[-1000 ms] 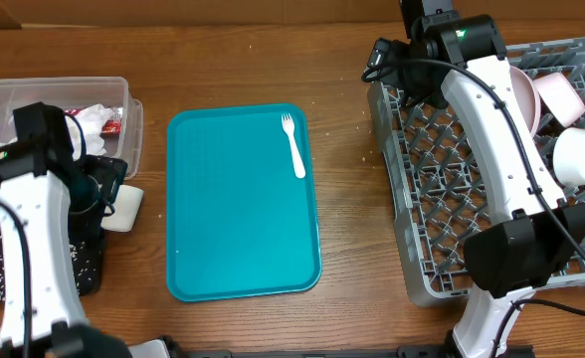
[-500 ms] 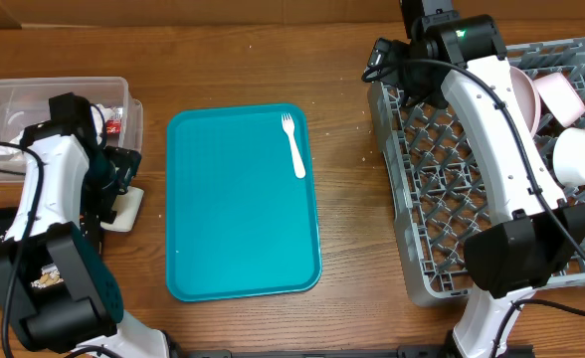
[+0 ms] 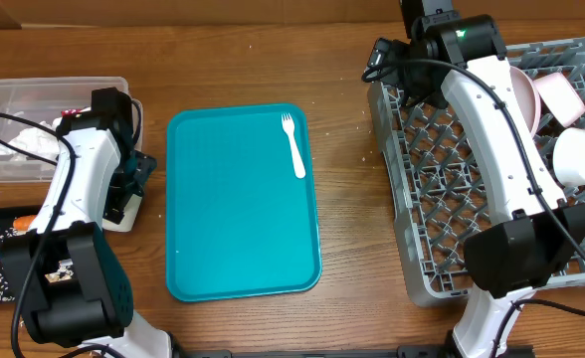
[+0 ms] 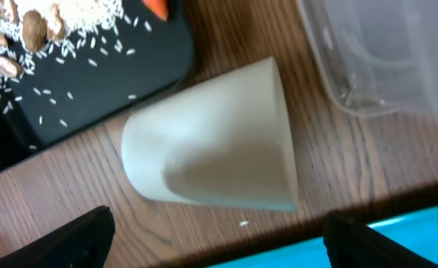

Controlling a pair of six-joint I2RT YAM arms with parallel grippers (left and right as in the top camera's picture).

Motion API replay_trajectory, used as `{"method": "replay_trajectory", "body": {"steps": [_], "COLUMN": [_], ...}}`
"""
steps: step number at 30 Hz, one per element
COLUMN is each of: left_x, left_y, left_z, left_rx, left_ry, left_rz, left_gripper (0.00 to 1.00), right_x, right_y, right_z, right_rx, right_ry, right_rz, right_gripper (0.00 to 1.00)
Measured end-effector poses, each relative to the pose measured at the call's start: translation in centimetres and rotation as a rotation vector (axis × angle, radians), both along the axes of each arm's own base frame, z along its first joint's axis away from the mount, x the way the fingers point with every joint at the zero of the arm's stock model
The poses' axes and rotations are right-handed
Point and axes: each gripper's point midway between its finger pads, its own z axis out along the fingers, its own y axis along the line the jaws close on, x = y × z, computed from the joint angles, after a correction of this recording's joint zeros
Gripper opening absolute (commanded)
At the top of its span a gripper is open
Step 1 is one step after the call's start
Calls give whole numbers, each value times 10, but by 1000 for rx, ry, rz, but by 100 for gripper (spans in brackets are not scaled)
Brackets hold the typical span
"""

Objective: Sort waste into correct bins and load items into the dishwasher

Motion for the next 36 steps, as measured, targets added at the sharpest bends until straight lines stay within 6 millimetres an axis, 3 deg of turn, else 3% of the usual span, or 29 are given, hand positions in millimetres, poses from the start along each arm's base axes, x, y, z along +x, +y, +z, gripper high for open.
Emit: {"method": "replay_trajectory", "body": {"steps": [6,14,25,31,36], "left_x": [5,6,1,-19,-32], "left_y": [5,9,9,5,3], "left_z": [2,1,-13,-24,-24], "left_rx": [32,56,57,46,39], "left_ry": [-26,-32,-17,52,103], "left_rz": [16,17,17,20,26], "left_gripper": [74,79,75,62,42], "right_x": [1,1,1,1,1], "right_y": [0,0,0,0,0], "right_z": [0,0,0,0,0], "right_rx": [1,1,1,1,1], "right_ry": [-3,-3,-3,-4,-4], "right_rz": [0,0,0,0,0], "right_gripper": [100,100,100,100,100]}}
